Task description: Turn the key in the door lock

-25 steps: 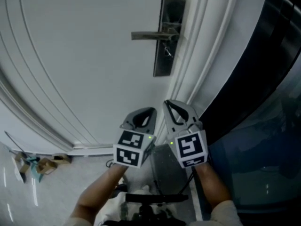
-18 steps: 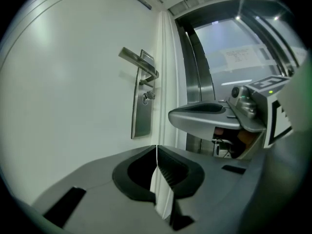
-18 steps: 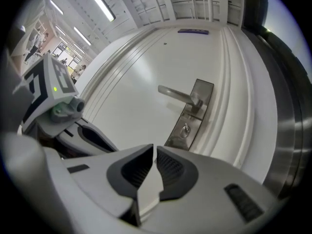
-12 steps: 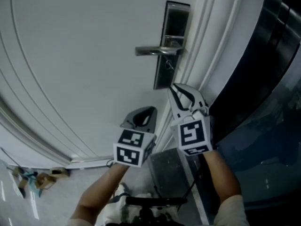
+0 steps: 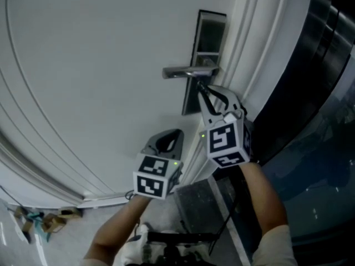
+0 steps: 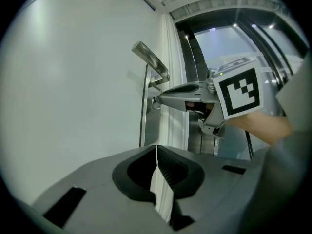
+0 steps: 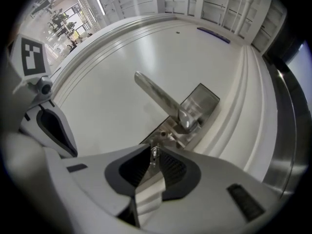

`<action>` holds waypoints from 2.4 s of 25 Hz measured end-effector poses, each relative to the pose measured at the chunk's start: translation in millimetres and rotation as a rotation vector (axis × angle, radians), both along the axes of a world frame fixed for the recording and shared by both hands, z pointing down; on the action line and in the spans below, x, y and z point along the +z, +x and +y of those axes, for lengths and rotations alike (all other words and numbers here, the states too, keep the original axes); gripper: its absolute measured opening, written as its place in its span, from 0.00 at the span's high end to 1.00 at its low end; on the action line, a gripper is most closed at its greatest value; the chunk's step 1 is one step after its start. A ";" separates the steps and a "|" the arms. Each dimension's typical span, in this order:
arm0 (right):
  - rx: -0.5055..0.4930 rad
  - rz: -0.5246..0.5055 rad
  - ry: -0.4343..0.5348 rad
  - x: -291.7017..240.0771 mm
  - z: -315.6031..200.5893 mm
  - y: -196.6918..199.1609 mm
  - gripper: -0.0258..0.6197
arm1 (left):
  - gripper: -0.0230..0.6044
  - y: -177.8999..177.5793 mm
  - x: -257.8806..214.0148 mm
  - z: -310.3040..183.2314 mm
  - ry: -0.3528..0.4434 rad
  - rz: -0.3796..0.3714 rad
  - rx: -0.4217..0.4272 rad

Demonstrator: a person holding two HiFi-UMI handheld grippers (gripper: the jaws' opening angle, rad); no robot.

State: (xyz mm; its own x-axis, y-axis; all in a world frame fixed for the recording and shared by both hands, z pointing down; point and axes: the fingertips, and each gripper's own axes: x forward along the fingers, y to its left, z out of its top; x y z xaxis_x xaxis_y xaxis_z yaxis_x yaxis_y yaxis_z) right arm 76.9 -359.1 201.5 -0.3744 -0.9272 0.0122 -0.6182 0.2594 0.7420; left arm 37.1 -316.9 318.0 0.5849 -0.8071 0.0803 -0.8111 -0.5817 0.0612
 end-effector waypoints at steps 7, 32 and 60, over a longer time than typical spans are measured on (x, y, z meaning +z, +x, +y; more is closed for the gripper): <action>-0.018 -0.132 -0.108 0.0 -12.9 -1.9 0.91 | 0.93 -2.2 1.9 -3.7 -0.002 0.012 0.013; -0.341 -1.746 -0.703 0.6 -25.5 30.8 0.88 | 0.93 -16.5 6.3 10.1 -0.008 0.012 -0.006; -0.181 -0.737 -0.261 -26.9 10.5 20.3 0.79 | 0.93 -17.0 10.3 13.9 -0.013 0.014 -0.009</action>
State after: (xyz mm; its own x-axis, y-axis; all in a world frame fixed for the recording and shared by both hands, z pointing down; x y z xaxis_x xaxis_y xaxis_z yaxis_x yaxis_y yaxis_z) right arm 97.2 -348.7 174.6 -0.5154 -0.8524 -0.0886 -0.8569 0.5118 0.0612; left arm 20.1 -303.0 328.3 0.5789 -0.8112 0.0826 -0.8152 -0.5736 0.0797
